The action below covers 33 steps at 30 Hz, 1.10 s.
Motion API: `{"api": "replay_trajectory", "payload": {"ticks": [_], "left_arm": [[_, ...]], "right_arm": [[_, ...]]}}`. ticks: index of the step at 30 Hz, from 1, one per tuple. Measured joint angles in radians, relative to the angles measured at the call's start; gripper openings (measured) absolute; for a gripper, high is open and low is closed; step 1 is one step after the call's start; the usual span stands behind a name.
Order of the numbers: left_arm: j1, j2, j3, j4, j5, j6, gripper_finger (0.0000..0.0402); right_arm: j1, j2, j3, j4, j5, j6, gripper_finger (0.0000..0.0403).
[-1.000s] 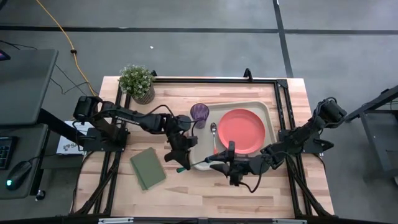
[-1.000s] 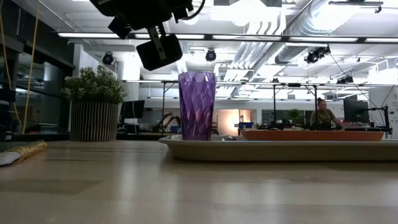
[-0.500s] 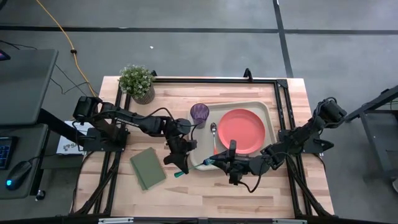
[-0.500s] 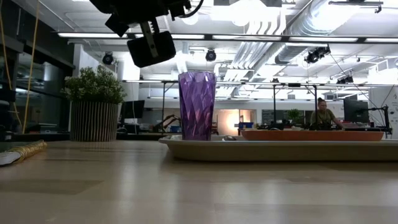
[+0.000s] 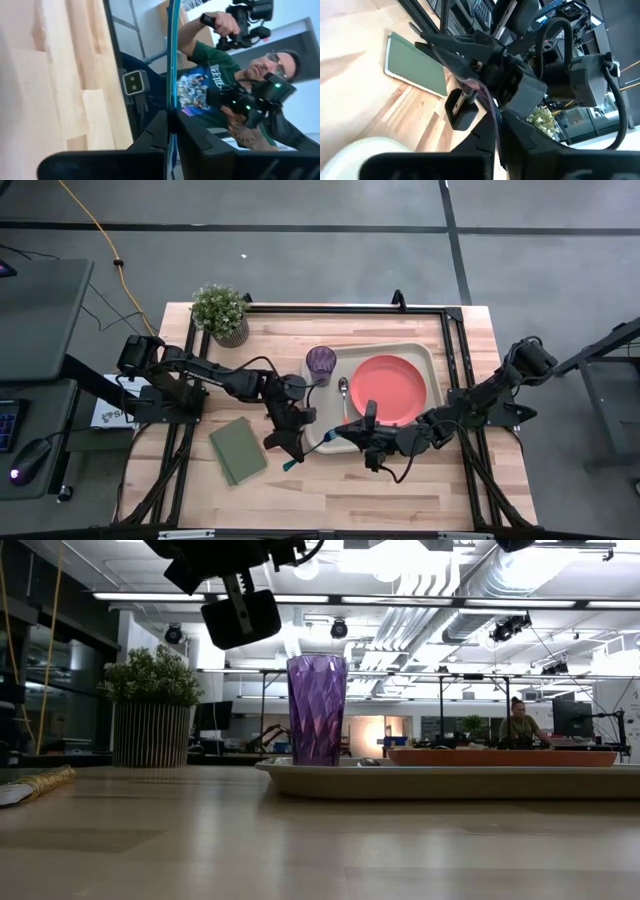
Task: Pick and place plate/cup/fork/spoon on tray
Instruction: Put the blue fork on the gray serving tray to the left of the orange spoon
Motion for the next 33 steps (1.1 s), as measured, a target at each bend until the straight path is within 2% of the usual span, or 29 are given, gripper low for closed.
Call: {"api": "replay_trajectory", "payload": {"ticks": [4,9,14,19,23,27,30,33], "left_arm": [[0.019,0.000,-0.001,-0.006,-0.039,0.008,0.0022],[0.059,0.000,0.000,0.007,-0.115,0.018,0.0066],[0.117,0.000,0.003,0.003,-0.119,0.077,0.0118],[0.164,0.000,0.036,0.000,-0.110,0.139,0.0167],[0.177,0.000,0.094,0.001,-0.104,0.202,0.0192],[0.182,0.000,0.188,-0.039,-0.103,0.301,0.0200],[0.185,0.000,0.277,-0.149,-0.125,0.423,0.0200],[0.187,0.000,0.382,-0.311,-0.218,0.586,0.0200]], "right_arm": [[0.001,-0.001,0.000,-0.001,0.021,0.016,0.0009],[0.015,0.001,0.000,-0.047,0.056,0.063,0.0002],[0.031,-0.010,0.000,-0.078,0.079,0.130,0.0000],[0.069,-0.086,0.000,-0.212,0.119,0.277,0.0000],[0.115,-0.159,0.000,-0.330,0.155,0.445,0.0000],[0.161,-0.217,0.000,-0.462,0.207,0.633,0.0000],[0.190,-0.240,0.000,-0.550,0.237,0.749,0.0000],[0.208,-0.251,0.000,-0.606,0.241,0.806,0.0000]]}}
